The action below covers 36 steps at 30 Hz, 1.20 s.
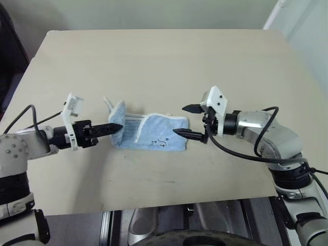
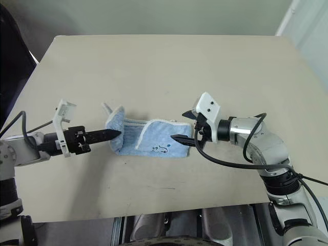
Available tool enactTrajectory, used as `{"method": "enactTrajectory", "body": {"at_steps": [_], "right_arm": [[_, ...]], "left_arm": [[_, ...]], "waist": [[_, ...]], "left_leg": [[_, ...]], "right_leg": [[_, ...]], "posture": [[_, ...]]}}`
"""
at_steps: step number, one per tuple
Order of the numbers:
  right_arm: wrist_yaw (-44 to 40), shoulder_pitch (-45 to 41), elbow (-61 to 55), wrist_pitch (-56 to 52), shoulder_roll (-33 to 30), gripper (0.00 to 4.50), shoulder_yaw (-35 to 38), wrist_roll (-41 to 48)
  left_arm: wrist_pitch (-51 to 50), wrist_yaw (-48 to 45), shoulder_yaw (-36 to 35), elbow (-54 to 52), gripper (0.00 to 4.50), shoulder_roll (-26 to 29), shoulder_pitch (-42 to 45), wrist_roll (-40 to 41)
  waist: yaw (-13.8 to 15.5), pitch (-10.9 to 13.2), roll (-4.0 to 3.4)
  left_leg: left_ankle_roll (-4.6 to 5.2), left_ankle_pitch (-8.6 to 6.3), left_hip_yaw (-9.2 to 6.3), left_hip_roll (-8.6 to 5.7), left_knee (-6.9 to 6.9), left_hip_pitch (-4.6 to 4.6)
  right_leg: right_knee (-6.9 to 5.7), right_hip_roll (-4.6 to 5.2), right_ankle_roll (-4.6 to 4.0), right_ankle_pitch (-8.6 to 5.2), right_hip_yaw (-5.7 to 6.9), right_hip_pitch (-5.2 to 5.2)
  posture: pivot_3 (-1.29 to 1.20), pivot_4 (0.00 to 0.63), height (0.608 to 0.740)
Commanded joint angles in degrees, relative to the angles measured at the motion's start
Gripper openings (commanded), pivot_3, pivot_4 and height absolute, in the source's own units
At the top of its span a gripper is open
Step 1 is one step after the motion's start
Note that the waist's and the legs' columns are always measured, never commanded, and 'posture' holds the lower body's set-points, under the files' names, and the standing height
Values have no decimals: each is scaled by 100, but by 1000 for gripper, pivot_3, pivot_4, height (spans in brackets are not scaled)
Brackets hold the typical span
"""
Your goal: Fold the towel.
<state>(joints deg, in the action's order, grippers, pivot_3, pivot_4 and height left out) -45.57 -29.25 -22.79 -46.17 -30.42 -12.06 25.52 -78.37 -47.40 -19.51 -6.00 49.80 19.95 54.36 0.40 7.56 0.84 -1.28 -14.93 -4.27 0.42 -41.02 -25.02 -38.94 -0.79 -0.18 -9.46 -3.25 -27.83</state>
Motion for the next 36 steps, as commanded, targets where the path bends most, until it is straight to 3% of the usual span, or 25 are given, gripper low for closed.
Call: {"method": "enactTrajectory", "body": {"at_steps": [1,16,33,34,36], "right_arm": [[176,51,-320,-21,-54,4500,202,25],[691,358,-706,-265,-168,4500,528,57],[996,568,-970,-499,-272,4500,790,108],[995,560,-964,-501,-273,4500,797,109],[997,537,-947,-504,-268,4500,800,109]], "left_arm": [[291,-313,387,-169,16,35,462,12],[1039,-731,2320,248,16,-899,1465,-736],[1362,-1029,2911,328,16,-1403,1574,-1189],[1363,-1030,2884,343,563,-1429,1578,-1180],[1333,-1118,2823,358,1048,-1445,1593,-1120]], "waist": [[0,0,0],[11,0,0],[35,1,1],[35,1,1],[35,1,1]], "left_leg": [[0,-1,0,5,0,1],[0,1,15,24,-1,0],[12,4,19,26,-11,4],[12,5,19,26,-11,4],[13,5,19,26,-11,5]], "right_leg": [[0,-4,-3,1,0,0],[2,-9,8,-6,4,6],[6,-9,74,-32,5,23],[7,-8,75,-32,5,23],[7,-9,76,-32,5,24]], "posture": [[0,150,703],[0,150,703],[0,150,703],[0,150,703],[0,150,703]]}}
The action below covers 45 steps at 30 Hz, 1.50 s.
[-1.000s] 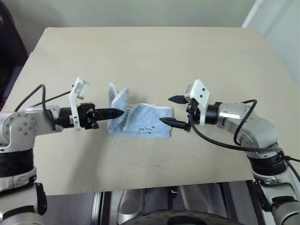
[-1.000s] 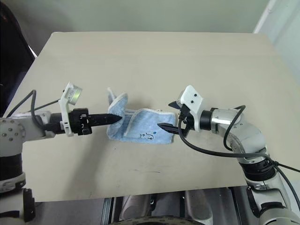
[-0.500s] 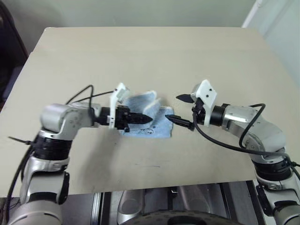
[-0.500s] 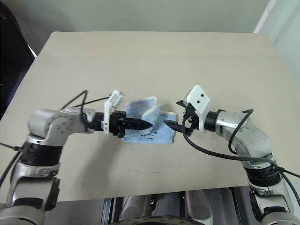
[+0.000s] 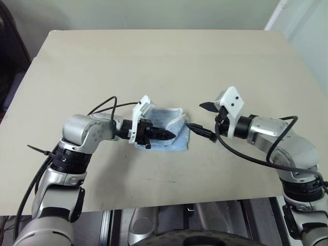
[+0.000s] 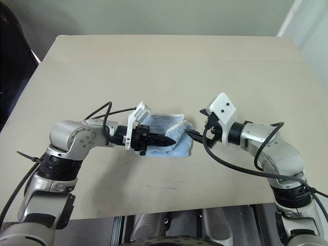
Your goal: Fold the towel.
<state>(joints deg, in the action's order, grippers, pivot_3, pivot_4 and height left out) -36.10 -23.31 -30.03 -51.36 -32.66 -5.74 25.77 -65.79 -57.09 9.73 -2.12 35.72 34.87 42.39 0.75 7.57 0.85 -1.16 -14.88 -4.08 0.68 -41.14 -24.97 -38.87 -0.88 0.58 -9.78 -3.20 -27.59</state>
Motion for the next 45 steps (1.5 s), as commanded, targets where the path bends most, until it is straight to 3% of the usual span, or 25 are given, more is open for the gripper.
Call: {"method": "enactTrajectory", "body": {"at_steps": [1,9,10,15,18,22,27,29,37,45], "right_arm": [[53,-68,-207,21,-38,4500,160,75],[63,-108,-160,43,37,4500,249,150],[64,-146,-138,25,83,4500,331,230],[75,-292,-125,-102,289,4500,626,645],[93,-431,-111,-154,542,3885,723,965],[269,-555,57,-121,916,2433,572,1088],[486,-672,376,-36,1468,710,372,1046],[539,-735,702,123,1722,18,144,884],[765,-1002,2026,667,2243,18,-435,96],[823,-669,1998,553,2145,18,-915,-428]], "left_arm": [[36,-190,-148,-34,1390,-37,109,124],[-116,-231,-722,-462,4273,110,141,553],[-80,-142,-912,-447,4452,106,200,584],[263,117,-1462,-258,4452,116,352,484],[849,-50,-1725,-163,3915,377,197,241],[1871,-358,-1668,-247,2462,610,-278,-231],[3180,-494,-1704,-12,641,366,-643,-698],[3627,-648,-1699,71,0,310,-852,-840],[4901,-1094,-1331,698,0,117,-1162,-1455],[5381,-1503,-733,748,0,34,-1418,-1910]], "waist": [[0,0,0],[-1,0,0],[0,0,0],[0,0,0],[-25,0,0],[-41,0,-2],[-10,0,-2],[-11,0,-2],[-35,1,-4],[-42,0,-3]], "left_leg": [[0,0,0,0,0,0],[1,1,1,0,0,0],[2,1,1,0,0,0],[9,2,3,0,0,3],[10,2,3,2,0,5],[11,1,1,4,2,4],[21,-5,-3,4,0,-2],[24,-7,-5,4,-2,-7],[25,-12,-6,6,-1,-21],[18,-17,-6,8,-3,-58]], "right_leg": [[0,0,0,0,0,0],[1,0,4,1,0,0],[1,0,5,1,0,0],[1,0,7,3,0,6],[1,-2,6,3,-1,4],[2,-6,3,2,-3,0],[0,-6,-8,6,-1,-8],[1,-4,-56,35,1,-9],[-6,-4,-77,44,1,-32],[-5,0,-82,47,9,-73]], "posture": [[0,150,703],[0,150,703],[0,150,703],[0,150,703],[0,150,703],[0,150,703],[0,150,703],[0,150,703],[0,150,703],[0,150,703]]}}
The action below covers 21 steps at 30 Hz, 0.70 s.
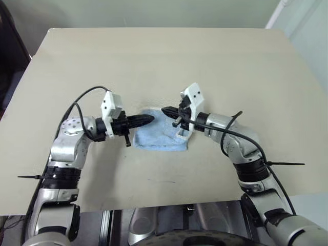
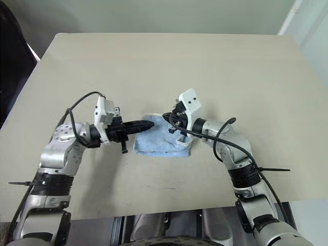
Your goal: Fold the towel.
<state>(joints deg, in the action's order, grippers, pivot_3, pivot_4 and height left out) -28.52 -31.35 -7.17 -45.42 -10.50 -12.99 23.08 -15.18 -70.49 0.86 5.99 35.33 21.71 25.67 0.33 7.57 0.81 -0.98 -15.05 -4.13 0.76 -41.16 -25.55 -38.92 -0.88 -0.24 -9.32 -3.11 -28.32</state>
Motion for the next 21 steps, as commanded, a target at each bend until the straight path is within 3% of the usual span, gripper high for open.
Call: {"method": "enactTrajectory", "body": {"at_steps": [1,9,16,21], "right_arm": [[79,284,-312,-113,-146,18,-350,-266],[261,767,25,-62,-373,18,-906,-1016],[169,597,221,165,-320,18,-667,-1085],[-336,576,-250,79,-477,18,-179,-510]], "left_arm": [[572,-269,282,36,0,124,-217,-423],[586,-347,370,159,0,158,-431,-513],[505,-256,284,310,0,-20,-153,-406],[-698,64,-188,51,0,-80,157,379]], "waist": [[-1,0,0],[-22,-8,0],[-26,-10,0],[-6,-8,-1]], "left_leg": [[-1,0,0,1,0,-1],[-2,-5,0,5,-1,42],[11,-7,-4,4,-3,67],[9,-3,-4,4,-3,59]], "right_leg": [[0,0,0,0,2,-1],[1,-1,-9,6,5,40],[2,-1,-7,3,4,72],[2,-2,1,-1,4,67]], "posture": [[0,150,703],[0,150,703],[0,150,703],[0,150,703]]}}
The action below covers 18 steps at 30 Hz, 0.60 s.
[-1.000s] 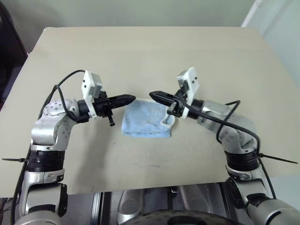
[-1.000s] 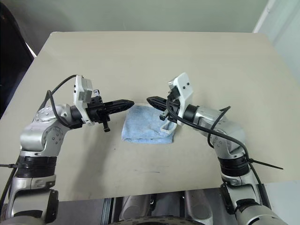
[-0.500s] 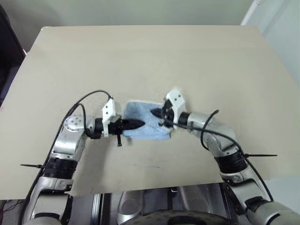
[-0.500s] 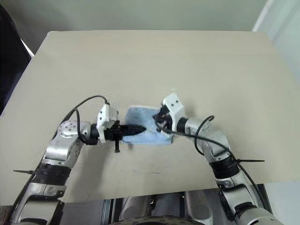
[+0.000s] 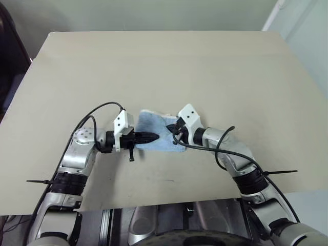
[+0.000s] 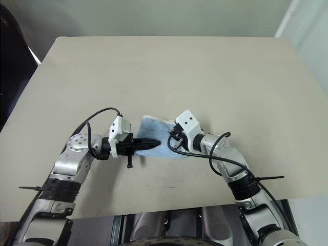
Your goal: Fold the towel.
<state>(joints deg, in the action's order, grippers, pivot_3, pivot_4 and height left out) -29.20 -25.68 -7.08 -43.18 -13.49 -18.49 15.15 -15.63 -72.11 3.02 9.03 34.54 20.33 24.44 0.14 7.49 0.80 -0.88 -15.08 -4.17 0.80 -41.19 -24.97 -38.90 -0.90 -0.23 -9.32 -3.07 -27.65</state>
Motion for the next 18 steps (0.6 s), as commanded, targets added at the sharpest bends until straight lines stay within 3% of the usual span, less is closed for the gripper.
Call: {"method": "enactTrajectory", "body": {"at_steps": [1,6,14,18], "right_arm": [[-462,46,-429,-200,-311,18,428,425],[-853,15,-999,-576,-564,1585,940,1144],[-877,-350,-1325,-1657,-648,4299,2041,2542],[-1089,-271,-1100,-2131,-1394,4407,1917,2521]], "left_arm": [[-1119,273,-543,-327,0,71,412,791],[-2515,319,-1043,-525,1626,431,705,1662],[-2650,171,-1180,-186,4451,782,469,1599],[-2554,177,-1208,-155,4484,740,362,1579]], "waist": [[23,0,0],[17,1,0],[-18,1,-1],[38,2,-1]], "left_leg": [[0,3,-1,0,0,-5],[-9,1,7,0,1,-16],[-26,4,9,0,5,-9],[-19,3,4,0,4,-13]], "right_leg": [[0,0,-9,6,0,0],[8,0,0,0,0,-7],[7,-2,-1,-10,-3,-9],[6,-2,0,-13,-3,-8]], "posture": [[0,150,703],[0,150,703],[0,150,703],[0,150,703]]}}
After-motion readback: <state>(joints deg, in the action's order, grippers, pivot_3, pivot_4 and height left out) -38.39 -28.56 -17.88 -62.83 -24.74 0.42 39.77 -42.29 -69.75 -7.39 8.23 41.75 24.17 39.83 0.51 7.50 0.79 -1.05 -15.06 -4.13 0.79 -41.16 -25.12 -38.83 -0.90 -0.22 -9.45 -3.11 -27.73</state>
